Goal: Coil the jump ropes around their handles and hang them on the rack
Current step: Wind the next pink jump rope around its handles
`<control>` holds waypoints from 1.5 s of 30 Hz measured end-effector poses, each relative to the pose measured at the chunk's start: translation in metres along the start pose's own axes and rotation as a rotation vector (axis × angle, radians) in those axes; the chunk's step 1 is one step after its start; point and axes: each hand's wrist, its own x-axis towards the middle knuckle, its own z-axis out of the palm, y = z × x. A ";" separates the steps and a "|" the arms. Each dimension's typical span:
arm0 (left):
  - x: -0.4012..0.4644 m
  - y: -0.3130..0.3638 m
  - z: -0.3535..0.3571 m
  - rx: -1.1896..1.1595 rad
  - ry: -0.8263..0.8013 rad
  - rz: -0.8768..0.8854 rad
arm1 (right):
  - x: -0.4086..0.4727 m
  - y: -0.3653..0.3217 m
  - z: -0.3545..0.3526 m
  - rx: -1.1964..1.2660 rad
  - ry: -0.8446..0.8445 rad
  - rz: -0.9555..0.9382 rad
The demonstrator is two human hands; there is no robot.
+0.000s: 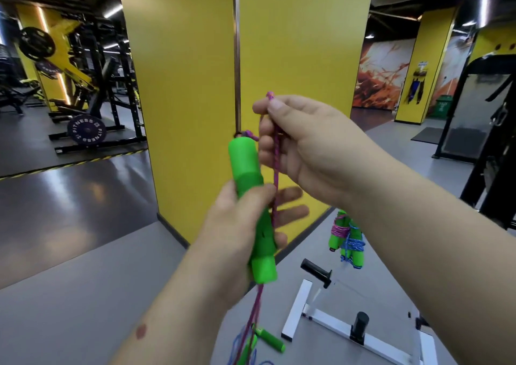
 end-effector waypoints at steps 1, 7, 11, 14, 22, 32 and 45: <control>-0.004 -0.003 0.001 0.003 -0.014 -0.003 | 0.005 -0.002 0.002 -0.032 0.024 -0.015; 0.014 0.036 0.001 -0.199 0.017 0.054 | -0.011 0.024 -0.004 -0.024 0.013 0.186; 0.026 0.063 0.003 -0.260 -0.015 0.044 | -0.044 0.039 -0.007 -0.085 -0.244 0.415; 0.028 0.056 -0.001 -0.151 0.025 0.060 | -0.045 0.030 -0.007 -0.203 -0.160 0.296; -0.006 0.010 0.004 -0.030 -0.040 -0.027 | 0.009 -0.002 -0.002 -0.138 0.096 0.023; 0.031 0.064 0.003 0.097 0.091 0.207 | -0.033 0.016 -0.010 -0.188 -0.208 0.331; -0.003 0.034 0.006 -0.110 0.061 0.149 | -0.007 0.009 -0.001 -0.130 0.045 0.228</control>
